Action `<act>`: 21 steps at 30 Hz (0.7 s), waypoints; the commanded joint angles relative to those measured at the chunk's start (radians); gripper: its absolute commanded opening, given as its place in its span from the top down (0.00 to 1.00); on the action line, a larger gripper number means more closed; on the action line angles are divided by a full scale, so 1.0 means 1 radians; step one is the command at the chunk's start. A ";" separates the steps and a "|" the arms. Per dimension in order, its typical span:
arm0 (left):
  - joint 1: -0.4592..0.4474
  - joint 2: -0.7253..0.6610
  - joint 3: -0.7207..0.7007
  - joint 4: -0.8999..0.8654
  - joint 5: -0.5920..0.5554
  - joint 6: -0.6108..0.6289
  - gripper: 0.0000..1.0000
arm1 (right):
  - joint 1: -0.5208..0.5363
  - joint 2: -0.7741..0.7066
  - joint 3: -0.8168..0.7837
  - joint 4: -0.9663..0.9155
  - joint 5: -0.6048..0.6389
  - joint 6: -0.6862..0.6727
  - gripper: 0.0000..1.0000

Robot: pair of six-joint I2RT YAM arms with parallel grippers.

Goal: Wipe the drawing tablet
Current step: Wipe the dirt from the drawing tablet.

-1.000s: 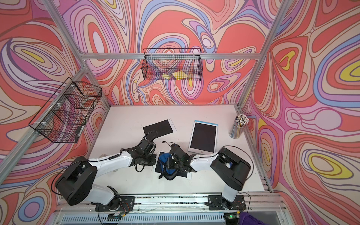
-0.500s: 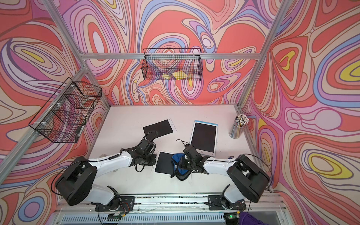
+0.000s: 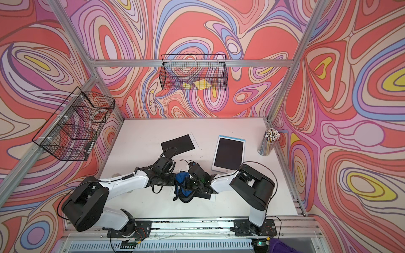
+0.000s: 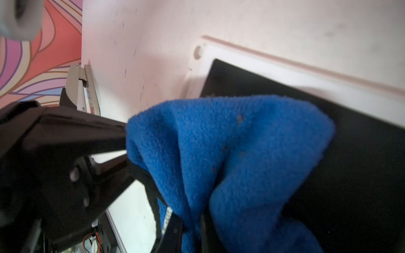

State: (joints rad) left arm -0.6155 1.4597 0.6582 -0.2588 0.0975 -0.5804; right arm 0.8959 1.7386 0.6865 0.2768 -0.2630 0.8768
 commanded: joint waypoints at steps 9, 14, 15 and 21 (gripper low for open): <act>-0.003 0.040 -0.064 -0.099 -0.038 -0.035 0.96 | -0.307 -0.257 -0.181 -0.459 0.108 -0.113 1.00; -0.003 0.040 -0.065 -0.099 -0.033 -0.036 0.96 | -0.310 -0.119 -0.065 -0.391 0.034 -0.137 1.00; -0.003 0.041 -0.066 -0.099 -0.032 -0.036 0.96 | -0.307 -0.091 -0.047 -0.368 0.016 -0.132 1.00; -0.003 0.034 -0.071 -0.095 -0.031 -0.040 0.96 | -0.209 0.027 0.083 -0.347 0.008 -0.113 1.00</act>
State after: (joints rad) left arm -0.6159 1.4490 0.6456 -0.2455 0.0971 -0.5957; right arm 0.6376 1.6924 0.7647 0.0101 -0.2787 0.7681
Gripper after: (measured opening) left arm 0.086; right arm 0.115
